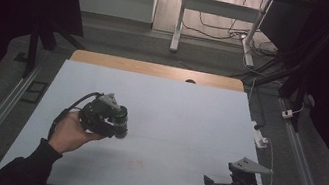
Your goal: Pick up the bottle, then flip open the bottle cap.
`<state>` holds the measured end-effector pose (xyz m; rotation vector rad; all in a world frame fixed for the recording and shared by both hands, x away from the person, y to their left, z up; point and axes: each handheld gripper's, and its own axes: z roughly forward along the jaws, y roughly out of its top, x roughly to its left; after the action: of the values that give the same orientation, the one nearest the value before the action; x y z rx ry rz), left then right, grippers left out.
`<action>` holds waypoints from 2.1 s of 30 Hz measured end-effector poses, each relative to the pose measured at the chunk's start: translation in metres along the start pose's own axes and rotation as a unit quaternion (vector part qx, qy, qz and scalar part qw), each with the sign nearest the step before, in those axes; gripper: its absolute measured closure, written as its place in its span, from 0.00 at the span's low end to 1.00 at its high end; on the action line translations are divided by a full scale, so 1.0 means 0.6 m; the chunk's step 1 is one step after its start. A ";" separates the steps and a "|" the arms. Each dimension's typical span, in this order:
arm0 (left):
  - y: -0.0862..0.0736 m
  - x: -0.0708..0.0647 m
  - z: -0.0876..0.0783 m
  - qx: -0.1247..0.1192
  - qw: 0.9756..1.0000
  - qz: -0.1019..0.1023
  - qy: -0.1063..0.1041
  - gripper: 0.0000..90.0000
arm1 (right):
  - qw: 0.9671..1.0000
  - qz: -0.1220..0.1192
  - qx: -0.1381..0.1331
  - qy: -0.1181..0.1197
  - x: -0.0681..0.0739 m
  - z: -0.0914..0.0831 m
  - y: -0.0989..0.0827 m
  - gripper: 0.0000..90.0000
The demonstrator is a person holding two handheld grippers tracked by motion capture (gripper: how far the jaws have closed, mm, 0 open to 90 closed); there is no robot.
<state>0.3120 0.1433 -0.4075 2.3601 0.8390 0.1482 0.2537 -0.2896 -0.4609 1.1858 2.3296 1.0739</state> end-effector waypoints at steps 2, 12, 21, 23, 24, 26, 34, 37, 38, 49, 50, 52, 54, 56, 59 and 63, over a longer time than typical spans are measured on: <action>0.007 0.000 0.003 0.002 1.000 0.003 -0.002 0.59 | 1.000 0.000 0.000 0.000 0.000 0.000 0.000 0.00; 0.031 -0.014 0.023 0.005 0.999 0.018 -0.028 0.59 | 1.000 -0.001 -0.001 0.000 -0.001 0.000 0.000 0.00; 0.035 -0.022 0.024 0.005 0.999 0.021 -0.034 0.59 | 1.000 -0.002 -0.001 0.000 -0.001 -0.001 -0.001 0.00; 0.036 -0.023 0.022 0.003 0.999 0.021 -0.035 0.59 | 1.000 0.000 -0.002 0.000 -0.001 -0.001 -0.001 0.00; 0.036 -0.023 0.021 0.003 0.999 0.022 -0.036 0.59 | 1.000 0.000 -0.002 0.000 -0.001 -0.001 -0.001 0.00; 0.036 -0.025 0.020 0.003 0.999 0.025 -0.036 0.59 | 1.000 0.000 -0.002 0.000 -0.001 -0.001 -0.001 0.00; 0.037 -0.032 0.024 0.008 0.999 0.031 -0.038 0.59 | 1.000 0.009 -0.010 0.011 -0.004 -0.004 0.000 0.00; 0.037 -0.033 0.024 0.007 0.999 0.032 -0.039 0.59 | 1.000 0.014 -0.013 0.018 -0.004 -0.006 0.001 0.00; 0.037 -0.033 0.024 0.007 0.999 0.033 -0.039 0.59 | 1.000 0.012 -0.014 0.020 -0.003 -0.006 0.002 0.00; 0.036 -0.035 0.027 0.007 0.999 0.035 -0.038 0.59 | 0.998 0.001 -0.023 0.051 0.010 -0.004 0.019 0.00; 0.036 -0.036 0.028 0.007 0.999 0.035 -0.037 0.59 | 0.998 -0.001 -0.030 0.058 0.011 -0.003 0.021 0.00; 0.036 -0.036 0.028 0.007 0.999 0.035 -0.038 0.59 | 0.997 -0.003 -0.038 0.069 0.015 -0.001 0.025 0.00; 0.036 -0.036 0.028 0.007 0.999 0.036 -0.038 0.59 | 0.996 -0.005 -0.040 0.075 0.020 0.000 0.030 0.00; 0.036 -0.036 0.028 0.007 0.999 0.036 -0.039 0.59 | 0.996 -0.011 -0.041 0.079 0.025 0.002 0.035 0.00; 0.036 -0.036 0.029 0.006 0.998 0.035 -0.042 0.59 | 0.996 -0.015 -0.035 0.081 0.034 0.007 0.041 0.00; 0.035 -0.035 0.030 0.007 0.998 0.034 -0.043 0.59 | 0.995 -0.019 -0.028 0.092 0.044 0.015 0.048 0.00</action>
<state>0.3119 0.1085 -0.4072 2.3917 0.7206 0.0684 0.2588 -0.2538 -0.4439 1.0588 2.4298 1.2738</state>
